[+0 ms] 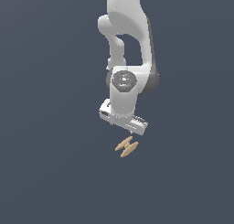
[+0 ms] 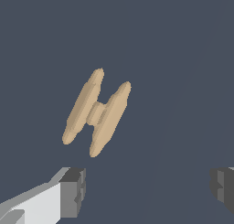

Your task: Pick up the object and move it to a goal position.

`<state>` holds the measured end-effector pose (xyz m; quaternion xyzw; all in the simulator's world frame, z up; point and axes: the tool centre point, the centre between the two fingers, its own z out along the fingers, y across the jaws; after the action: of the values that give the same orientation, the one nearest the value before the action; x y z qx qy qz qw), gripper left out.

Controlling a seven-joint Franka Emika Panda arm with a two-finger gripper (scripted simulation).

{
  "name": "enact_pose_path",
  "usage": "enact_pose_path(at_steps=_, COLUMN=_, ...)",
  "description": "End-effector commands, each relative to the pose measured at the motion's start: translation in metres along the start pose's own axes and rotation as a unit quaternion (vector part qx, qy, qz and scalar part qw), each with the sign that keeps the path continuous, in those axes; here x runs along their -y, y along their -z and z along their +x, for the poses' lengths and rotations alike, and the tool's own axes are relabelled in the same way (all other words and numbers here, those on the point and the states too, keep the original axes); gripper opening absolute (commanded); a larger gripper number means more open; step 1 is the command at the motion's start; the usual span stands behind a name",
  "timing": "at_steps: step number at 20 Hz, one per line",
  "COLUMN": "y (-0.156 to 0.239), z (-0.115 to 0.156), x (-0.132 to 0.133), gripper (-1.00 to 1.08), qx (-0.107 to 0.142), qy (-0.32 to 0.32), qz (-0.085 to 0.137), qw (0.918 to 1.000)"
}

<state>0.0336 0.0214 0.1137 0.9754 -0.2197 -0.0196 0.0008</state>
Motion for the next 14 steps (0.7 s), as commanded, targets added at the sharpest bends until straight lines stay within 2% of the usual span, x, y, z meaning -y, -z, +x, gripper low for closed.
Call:
enact_pose_path(at_steps=1, y=-0.006, z=0.006, x=0.007, gripper=1.0, qx=-0.002, qy=-0.033, qz=0.001, qw=0.9994)
enact_pose_path(at_steps=6, y=-0.018, z=0.017, x=0.02, gripper=1.0, qx=-0.007, qy=-0.098, qz=0.004, qw=0.9952)
enact_pose_path(at_steps=14, y=-0.035, z=0.03, x=0.038, gripper=1.0, qx=-0.013, qy=-0.18, qz=0.007, qw=0.9836)
